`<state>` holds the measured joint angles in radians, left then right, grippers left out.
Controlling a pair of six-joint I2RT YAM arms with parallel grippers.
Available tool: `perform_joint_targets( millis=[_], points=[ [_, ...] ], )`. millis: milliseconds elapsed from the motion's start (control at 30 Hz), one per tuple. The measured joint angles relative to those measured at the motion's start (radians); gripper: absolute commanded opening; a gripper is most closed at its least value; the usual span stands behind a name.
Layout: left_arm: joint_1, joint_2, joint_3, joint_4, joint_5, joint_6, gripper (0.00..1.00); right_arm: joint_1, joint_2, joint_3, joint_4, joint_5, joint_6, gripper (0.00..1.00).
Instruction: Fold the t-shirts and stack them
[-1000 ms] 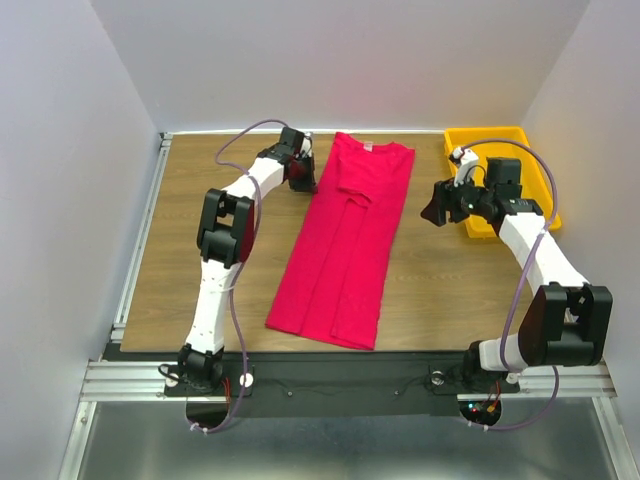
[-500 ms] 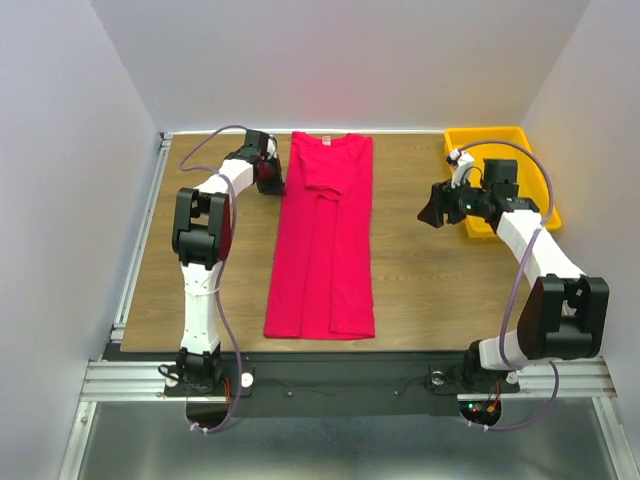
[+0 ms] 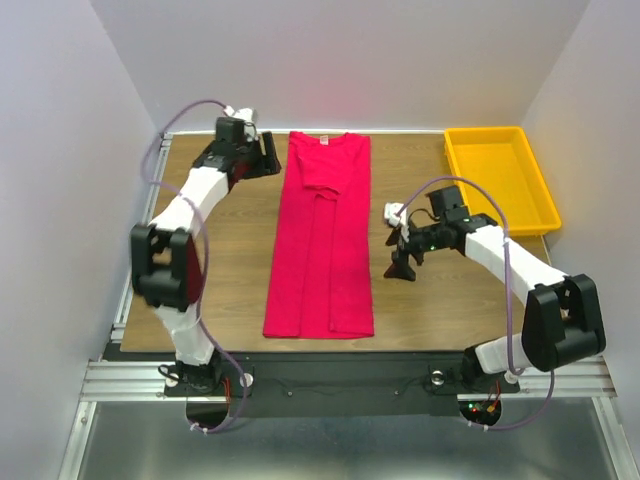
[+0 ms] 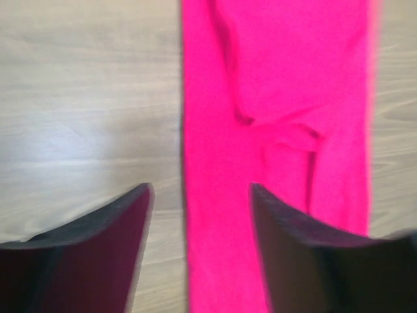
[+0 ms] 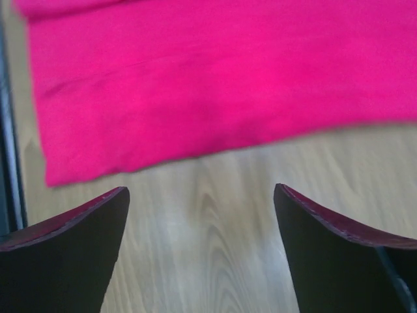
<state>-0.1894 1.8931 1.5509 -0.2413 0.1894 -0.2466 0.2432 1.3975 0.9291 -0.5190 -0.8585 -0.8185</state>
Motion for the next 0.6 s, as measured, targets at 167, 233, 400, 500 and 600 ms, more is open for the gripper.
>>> perform_joint_targets(
  millis=[167, 233, 400, 500, 600],
  points=[
    [0.027, -0.436, -0.268, 0.127, 0.032, -0.002, 0.86, 0.137, -0.003, -0.029, -0.068, -0.004, -0.177, 1.0],
    [0.053, -0.571, -0.374, 0.151, 0.079, -0.038, 0.78, 0.207, -0.01, -0.042, -0.078, 0.026, -0.215, 1.0],
    [0.077, -0.763, -0.689, 0.151, 0.172, -0.201, 0.59, 0.428, -0.022, -0.068, -0.093, 0.114, -0.198, 0.95],
    [0.061, -0.834, -0.917, 0.045, 0.228, -0.323, 0.54, 0.539, -0.026, -0.11, -0.072, 0.212, -0.145, 0.94],
    [0.05, -0.907, -1.018, -0.078, 0.255, -0.403, 0.52, 0.647, -0.026, -0.162, -0.055, 0.29, -0.093, 0.93]
  ],
)
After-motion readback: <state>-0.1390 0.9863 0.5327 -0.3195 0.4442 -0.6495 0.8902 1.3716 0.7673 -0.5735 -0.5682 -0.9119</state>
